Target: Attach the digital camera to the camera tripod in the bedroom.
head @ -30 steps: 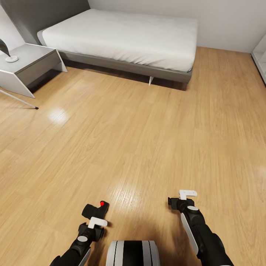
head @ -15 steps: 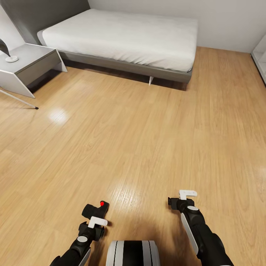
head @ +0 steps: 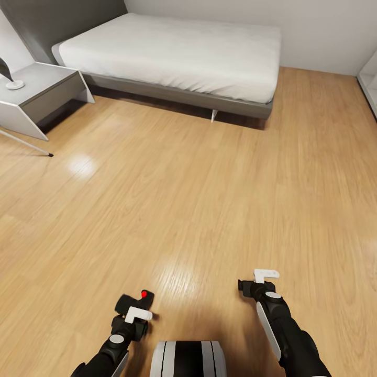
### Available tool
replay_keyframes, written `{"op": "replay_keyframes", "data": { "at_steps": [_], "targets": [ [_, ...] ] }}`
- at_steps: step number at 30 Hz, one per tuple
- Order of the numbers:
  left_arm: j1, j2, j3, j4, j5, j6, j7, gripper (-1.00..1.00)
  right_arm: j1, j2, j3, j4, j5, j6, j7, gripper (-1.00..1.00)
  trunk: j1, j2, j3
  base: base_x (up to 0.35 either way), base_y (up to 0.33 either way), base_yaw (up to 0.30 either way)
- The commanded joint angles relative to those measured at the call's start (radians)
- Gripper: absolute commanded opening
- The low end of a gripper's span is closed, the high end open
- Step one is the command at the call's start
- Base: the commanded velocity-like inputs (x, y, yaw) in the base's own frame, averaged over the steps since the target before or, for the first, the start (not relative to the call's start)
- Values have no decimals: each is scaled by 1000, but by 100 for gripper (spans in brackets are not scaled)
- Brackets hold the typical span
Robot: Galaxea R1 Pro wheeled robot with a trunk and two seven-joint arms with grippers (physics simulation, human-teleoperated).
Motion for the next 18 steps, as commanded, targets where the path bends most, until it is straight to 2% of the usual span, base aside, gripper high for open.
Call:
{"op": "replay_keyframes", "data": {
  "at_steps": [1, 7, 18],
  "targets": [
    [0, 2, -7, -2, 7, 5, 9, 100, 0, 1, -1, -1, 0, 5, -3, 100, 0, 0, -1, 183, 0, 0],
    [0, 2, -7, -2, 7, 5, 9, 100, 0, 1, -1, -1, 0, 5, -3, 100, 0, 0, -1, 76, 0, 0],
    [0, 2, -7, -1, 7, 5, 9, 100, 0, 1, -1, -1, 0, 5, -3, 100, 0, 0, -1, 5, 0, 0]
  ]
}}
